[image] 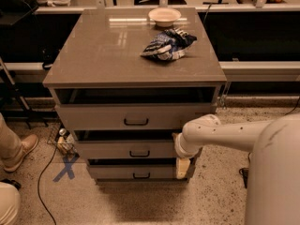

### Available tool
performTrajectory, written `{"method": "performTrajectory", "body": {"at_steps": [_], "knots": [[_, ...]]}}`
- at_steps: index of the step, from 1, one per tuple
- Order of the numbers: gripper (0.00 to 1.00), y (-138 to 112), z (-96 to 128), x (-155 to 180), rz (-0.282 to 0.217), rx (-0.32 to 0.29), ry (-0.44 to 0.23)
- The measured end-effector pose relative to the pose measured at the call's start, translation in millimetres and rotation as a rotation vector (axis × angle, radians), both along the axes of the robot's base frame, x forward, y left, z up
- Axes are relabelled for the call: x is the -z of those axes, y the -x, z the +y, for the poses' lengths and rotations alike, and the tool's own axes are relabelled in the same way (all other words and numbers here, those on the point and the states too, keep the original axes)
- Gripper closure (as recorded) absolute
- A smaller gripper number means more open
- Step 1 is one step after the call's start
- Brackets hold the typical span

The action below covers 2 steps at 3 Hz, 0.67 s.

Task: Open middle drawer

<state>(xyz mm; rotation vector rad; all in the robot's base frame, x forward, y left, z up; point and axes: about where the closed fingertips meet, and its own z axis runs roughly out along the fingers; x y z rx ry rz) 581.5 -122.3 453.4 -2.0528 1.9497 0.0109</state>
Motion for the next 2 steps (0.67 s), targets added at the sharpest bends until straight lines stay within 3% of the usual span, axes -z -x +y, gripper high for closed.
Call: {"method": "performTrajectory", "body": {"at_steps": [2], "knots": [[0.0, -50, -2, 27, 0.015, 0.037, -0.031]]}}
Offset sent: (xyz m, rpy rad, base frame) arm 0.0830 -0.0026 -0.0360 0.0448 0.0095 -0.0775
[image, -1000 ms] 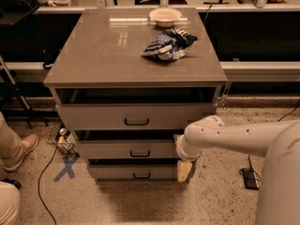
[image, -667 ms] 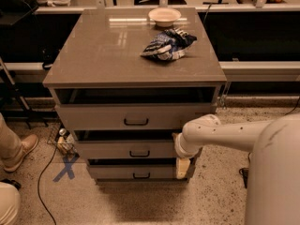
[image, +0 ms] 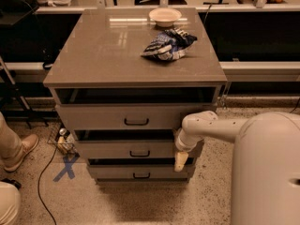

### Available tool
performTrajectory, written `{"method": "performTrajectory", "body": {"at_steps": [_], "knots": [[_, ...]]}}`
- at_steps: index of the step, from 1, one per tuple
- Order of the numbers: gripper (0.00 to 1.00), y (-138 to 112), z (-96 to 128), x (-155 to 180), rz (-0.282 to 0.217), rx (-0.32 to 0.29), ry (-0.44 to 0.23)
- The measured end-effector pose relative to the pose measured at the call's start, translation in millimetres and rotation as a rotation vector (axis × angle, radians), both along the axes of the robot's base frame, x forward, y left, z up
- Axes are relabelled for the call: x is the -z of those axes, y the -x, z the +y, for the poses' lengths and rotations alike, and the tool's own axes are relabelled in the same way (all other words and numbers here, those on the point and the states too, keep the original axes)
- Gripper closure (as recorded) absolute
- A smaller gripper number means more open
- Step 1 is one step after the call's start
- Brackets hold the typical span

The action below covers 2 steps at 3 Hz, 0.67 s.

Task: Open middle drawer

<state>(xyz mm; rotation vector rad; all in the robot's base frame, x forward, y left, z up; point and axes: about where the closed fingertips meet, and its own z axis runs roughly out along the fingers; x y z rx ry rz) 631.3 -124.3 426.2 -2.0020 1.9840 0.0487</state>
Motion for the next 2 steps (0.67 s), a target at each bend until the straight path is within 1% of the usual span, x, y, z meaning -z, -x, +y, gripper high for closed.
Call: {"method": "performTrajectory", "body": {"at_steps": [1, 2], "knots": [[0.19, 1.1, 0.6, 3.2, 0.002, 0.002, 0.002], [0.42, 1.1, 0.6, 3.2, 0.002, 0.002, 0.002]]}}
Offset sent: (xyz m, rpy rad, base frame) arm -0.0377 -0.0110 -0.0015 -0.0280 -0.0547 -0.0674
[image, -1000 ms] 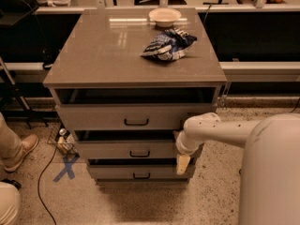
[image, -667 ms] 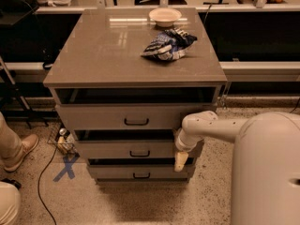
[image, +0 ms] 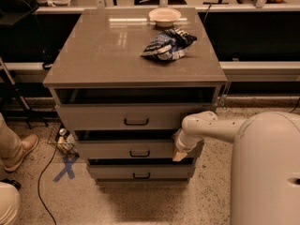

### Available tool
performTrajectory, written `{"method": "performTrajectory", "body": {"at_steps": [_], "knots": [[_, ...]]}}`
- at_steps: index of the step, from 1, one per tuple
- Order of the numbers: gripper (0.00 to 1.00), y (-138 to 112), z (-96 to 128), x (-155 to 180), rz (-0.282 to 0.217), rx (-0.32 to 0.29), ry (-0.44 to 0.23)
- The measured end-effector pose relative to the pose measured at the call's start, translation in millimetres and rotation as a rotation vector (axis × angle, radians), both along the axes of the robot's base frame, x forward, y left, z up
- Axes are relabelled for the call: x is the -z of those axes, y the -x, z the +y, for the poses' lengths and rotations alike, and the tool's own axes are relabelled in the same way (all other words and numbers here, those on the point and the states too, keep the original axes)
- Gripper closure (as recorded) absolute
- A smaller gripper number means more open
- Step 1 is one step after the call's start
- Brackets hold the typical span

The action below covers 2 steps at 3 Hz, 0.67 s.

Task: Open middle drawer

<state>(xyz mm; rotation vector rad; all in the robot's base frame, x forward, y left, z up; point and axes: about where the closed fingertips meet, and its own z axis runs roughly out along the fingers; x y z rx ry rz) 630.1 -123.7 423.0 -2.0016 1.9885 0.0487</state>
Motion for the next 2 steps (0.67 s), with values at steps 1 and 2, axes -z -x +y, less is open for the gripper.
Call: {"method": "performTrajectory", "body": {"at_steps": [1, 2], "knots": [[0.66, 22.4, -8.0, 3.4, 0.004, 0.022, 0.011], [0.89, 26.0, -9.8, 2.4, 0.004, 0.028, 0.014]]}}
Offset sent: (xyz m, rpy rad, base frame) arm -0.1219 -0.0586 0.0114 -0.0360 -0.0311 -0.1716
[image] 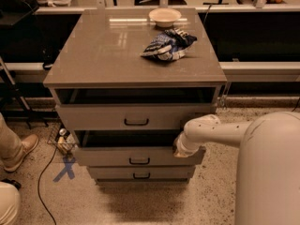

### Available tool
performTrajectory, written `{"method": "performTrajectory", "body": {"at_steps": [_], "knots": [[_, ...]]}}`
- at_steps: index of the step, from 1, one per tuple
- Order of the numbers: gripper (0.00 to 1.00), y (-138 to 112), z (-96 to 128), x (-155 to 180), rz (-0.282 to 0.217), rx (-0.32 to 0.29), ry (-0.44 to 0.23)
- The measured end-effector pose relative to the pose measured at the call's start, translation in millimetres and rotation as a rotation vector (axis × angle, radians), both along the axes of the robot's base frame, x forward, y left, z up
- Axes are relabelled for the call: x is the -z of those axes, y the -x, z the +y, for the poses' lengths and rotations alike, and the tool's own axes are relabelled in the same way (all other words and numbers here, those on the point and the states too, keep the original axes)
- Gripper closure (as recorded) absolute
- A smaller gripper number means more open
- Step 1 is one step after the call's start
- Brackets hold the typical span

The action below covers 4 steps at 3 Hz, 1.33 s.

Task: Open middle drawer

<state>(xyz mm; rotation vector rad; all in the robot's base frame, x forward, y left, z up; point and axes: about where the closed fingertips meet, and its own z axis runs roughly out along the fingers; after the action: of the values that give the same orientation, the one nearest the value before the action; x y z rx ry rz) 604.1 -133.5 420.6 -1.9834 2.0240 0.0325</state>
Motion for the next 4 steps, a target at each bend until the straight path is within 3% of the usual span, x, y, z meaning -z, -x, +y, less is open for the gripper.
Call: {"method": "performTrajectory", "body": {"at_steps": [1, 4], "knots": [[1.0, 0.0, 0.0, -7.4, 0.0, 0.0, 0.0], [0.27, 0.0, 0.0, -9.4, 0.0, 0.0, 0.0]]}}
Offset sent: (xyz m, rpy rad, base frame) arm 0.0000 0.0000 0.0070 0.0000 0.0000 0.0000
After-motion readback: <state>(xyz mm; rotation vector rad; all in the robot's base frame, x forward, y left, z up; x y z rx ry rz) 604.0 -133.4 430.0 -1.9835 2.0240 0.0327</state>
